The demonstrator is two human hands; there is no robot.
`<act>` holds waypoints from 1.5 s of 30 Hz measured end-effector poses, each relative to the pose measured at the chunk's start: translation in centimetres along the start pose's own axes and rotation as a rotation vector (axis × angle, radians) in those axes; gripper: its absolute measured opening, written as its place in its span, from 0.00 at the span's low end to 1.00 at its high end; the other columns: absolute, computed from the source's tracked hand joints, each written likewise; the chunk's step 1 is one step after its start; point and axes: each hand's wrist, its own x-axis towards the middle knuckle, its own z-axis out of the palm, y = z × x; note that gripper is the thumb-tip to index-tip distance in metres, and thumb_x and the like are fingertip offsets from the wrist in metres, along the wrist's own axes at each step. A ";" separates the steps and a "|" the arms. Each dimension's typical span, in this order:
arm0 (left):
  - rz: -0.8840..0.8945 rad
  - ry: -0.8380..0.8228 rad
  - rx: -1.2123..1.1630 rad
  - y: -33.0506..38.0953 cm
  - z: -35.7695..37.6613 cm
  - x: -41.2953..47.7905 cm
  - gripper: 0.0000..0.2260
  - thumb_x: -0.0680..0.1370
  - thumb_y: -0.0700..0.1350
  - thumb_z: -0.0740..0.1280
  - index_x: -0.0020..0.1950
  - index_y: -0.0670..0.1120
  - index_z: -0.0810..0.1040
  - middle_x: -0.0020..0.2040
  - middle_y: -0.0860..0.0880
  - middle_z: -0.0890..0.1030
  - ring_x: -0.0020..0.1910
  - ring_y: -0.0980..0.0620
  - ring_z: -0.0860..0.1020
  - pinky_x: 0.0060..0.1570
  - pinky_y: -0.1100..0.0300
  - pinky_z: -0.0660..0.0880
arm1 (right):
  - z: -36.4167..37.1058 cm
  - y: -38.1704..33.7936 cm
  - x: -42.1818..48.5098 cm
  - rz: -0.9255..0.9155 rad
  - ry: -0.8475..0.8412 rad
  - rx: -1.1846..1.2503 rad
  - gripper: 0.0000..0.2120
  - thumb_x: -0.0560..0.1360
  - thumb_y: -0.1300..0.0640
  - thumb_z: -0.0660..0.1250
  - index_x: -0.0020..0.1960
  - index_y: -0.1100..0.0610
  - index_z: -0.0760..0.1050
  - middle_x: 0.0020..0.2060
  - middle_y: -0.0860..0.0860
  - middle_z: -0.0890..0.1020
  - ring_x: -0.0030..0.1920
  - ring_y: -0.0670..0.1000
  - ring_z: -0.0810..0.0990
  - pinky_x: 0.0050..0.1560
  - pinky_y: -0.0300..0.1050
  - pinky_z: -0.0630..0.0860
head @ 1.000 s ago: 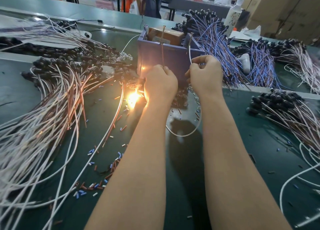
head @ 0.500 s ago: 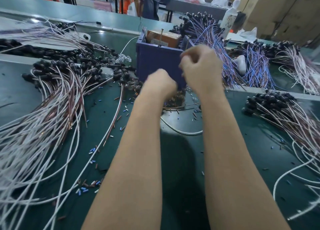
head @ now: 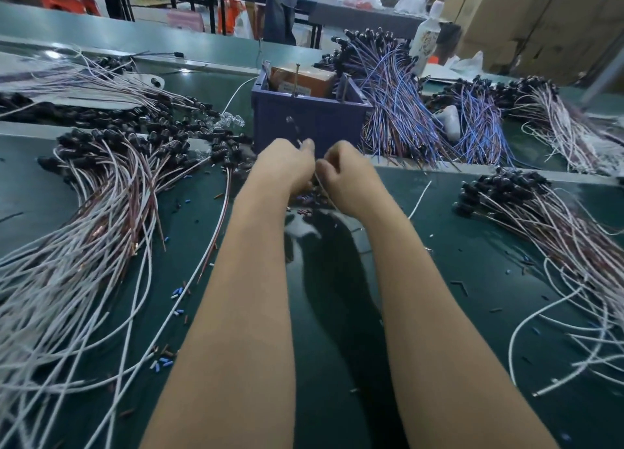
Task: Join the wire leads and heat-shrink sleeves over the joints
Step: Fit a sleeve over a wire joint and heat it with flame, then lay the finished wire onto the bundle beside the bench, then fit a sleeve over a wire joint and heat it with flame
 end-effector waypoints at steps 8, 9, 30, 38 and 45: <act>0.404 0.243 -0.389 6.1 2.9 -0.9 0.13 0.82 0.46 0.59 0.45 0.43 0.79 0.35 0.49 0.77 0.36 0.49 0.77 0.41 0.56 0.73 | -7.7 1.2 -3.3 0.068 0.024 0.417 0.08 0.81 0.54 0.59 0.55 0.57 0.71 0.31 0.52 0.78 0.22 0.44 0.70 0.25 0.35 0.68; 0.389 0.243 -0.539 7.3 3.3 -1.0 0.13 0.82 0.46 0.58 0.43 0.43 0.77 0.32 0.50 0.75 0.31 0.52 0.73 0.35 0.58 0.71 | -9.5 1.9 -3.8 0.049 0.051 0.310 0.08 0.81 0.53 0.59 0.54 0.56 0.73 0.30 0.50 0.78 0.24 0.43 0.70 0.27 0.35 0.68; -0.204 -0.606 -0.810 16.0 29.3 -7.4 0.10 0.78 0.35 0.56 0.39 0.44 0.68 0.35 0.46 0.69 0.36 0.50 0.68 0.35 0.59 0.64 | -19.1 22.4 -12.0 0.948 0.359 -0.219 0.11 0.73 0.58 0.66 0.54 0.57 0.79 0.51 0.57 0.82 0.53 0.58 0.80 0.56 0.51 0.77; -0.063 -0.429 -1.024 15.7 22.2 -5.8 0.05 0.80 0.39 0.58 0.47 0.45 0.72 0.37 0.51 0.77 0.32 0.59 0.75 0.30 0.68 0.71 | -18.0 16.0 -9.1 0.578 0.651 -0.105 0.11 0.73 0.55 0.65 0.55 0.53 0.78 0.54 0.55 0.81 0.58 0.59 0.76 0.60 0.51 0.73; 0.025 0.191 -1.173 10.1 8.6 -1.9 0.03 0.78 0.37 0.59 0.48 0.42 0.72 0.33 0.50 0.73 0.30 0.56 0.70 0.30 0.65 0.66 | -10.5 5.4 -3.3 0.173 0.225 0.111 0.10 0.75 0.57 0.65 0.54 0.55 0.80 0.49 0.53 0.83 0.49 0.52 0.79 0.50 0.42 0.75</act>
